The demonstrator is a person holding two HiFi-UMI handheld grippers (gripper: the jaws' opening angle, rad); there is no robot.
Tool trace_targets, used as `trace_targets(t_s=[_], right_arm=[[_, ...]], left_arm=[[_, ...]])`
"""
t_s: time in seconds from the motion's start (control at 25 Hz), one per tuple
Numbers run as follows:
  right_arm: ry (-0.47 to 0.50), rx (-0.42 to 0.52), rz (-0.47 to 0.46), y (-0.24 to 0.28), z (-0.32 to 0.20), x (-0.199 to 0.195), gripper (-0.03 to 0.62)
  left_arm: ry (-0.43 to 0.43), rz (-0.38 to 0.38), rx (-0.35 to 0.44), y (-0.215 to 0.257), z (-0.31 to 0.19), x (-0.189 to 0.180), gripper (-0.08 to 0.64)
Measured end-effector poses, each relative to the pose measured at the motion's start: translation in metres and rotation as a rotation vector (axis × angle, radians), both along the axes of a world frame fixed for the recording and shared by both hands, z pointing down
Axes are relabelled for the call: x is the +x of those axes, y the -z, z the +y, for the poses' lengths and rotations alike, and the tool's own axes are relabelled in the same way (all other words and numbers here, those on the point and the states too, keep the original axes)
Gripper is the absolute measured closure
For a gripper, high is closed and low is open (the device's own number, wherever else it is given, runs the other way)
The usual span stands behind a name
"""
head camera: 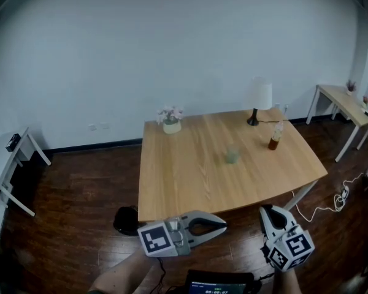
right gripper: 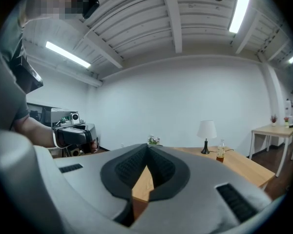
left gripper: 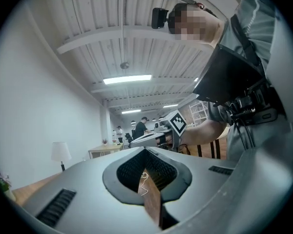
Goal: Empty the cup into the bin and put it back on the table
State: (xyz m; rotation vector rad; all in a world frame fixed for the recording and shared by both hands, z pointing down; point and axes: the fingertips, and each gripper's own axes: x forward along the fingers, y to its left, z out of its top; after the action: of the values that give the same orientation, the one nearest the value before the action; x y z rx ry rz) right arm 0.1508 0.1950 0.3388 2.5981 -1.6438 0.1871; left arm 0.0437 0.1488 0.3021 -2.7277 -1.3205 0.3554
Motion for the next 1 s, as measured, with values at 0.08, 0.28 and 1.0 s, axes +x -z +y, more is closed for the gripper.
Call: trace_targets(t_s=[0.08, 0.28, 1.0], right_arm=[[0.010, 0.000, -0.003, 0.000, -0.010, 0.017, 0.592], [0.048, -0.004, -0.002, -0.008, -0.031, 0.067, 0.591], [0.185, 0.013, -0.043, -0.024, -0.098, 0.241, 0.561]], left_arm=[[0.010, -0.009, 0.009, -0.004, -0.008, 0.017, 0.568], [0.027, -0.031, 0.017, -0.013, -0.021, 0.066, 0.568], [0.271, -0.061, 0.009, -0.015, -0.090, 0.240, 0.568]])
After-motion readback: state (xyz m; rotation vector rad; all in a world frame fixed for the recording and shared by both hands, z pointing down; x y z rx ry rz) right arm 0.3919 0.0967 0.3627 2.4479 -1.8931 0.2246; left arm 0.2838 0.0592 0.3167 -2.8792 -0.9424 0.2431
